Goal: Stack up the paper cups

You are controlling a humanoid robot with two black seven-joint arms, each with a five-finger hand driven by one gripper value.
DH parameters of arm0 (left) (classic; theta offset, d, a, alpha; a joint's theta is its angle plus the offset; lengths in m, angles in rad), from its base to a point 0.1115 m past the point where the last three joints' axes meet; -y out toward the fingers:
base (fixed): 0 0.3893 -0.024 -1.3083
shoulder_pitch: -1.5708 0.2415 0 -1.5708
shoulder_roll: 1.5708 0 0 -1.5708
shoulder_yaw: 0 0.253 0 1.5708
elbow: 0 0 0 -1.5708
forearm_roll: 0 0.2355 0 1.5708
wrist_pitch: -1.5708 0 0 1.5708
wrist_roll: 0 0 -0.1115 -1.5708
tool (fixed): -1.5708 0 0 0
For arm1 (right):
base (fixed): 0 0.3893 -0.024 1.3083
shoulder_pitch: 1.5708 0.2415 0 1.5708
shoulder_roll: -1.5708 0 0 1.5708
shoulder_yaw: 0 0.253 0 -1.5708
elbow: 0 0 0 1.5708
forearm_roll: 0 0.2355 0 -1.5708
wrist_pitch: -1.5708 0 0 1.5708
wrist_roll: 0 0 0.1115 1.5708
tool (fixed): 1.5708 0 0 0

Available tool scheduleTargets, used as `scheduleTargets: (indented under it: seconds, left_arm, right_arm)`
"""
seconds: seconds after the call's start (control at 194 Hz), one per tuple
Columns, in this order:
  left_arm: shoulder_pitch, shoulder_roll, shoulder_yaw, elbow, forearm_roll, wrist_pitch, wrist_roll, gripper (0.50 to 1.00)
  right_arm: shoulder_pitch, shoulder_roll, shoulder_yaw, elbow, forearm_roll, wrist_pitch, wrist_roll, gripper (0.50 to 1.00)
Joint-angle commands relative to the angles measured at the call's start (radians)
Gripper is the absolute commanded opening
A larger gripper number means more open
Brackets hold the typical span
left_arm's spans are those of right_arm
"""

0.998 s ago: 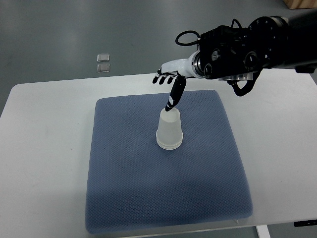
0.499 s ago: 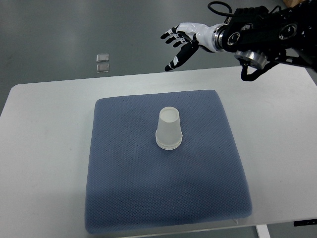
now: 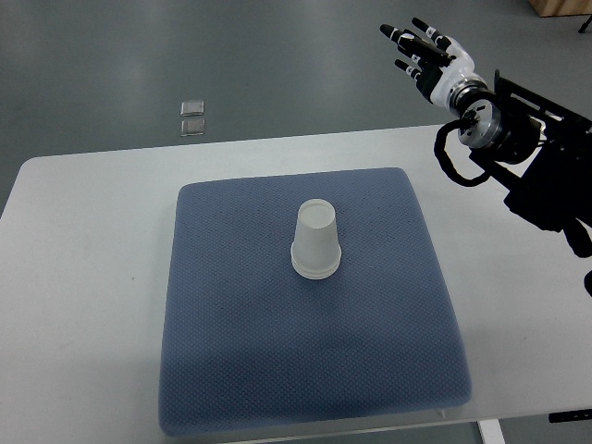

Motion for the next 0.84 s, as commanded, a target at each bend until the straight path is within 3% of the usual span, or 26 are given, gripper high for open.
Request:
scheduleTargets:
  seconds: [0.0, 0.093, 0.237, 0.839]
  left_arm:
    - [0.0, 0.0, 0.0, -0.001, 0.0, 0.0, 0.0, 1.0]
    - [0.0, 0.0, 0.0, -0.001, 0.0, 0.0, 0.0, 1.0]
    - [0.0, 0.0, 0.0, -0.003, 0.0, 0.0, 0.0, 1.0]
    - [0.0, 0.0, 0.001, -0.006, 0.001, -0.002, 0.001, 1.0]
  right_arm:
    - [-0.099, 0.027, 0.12, -0.043, 0.001, 0.12, 0.046, 0.905]
    - [-0.181, 0.035, 0.184, -0.06, 0.0, 0.243, 0.086, 0.907]
    - [-0.246, 0.038, 0.193, -0.066, 0.001, 0.367, 0.1, 0.911]
    - [-0.27, 0.05, 0.183, -0.077, -0.02, 0.384, 0.101, 0.926]
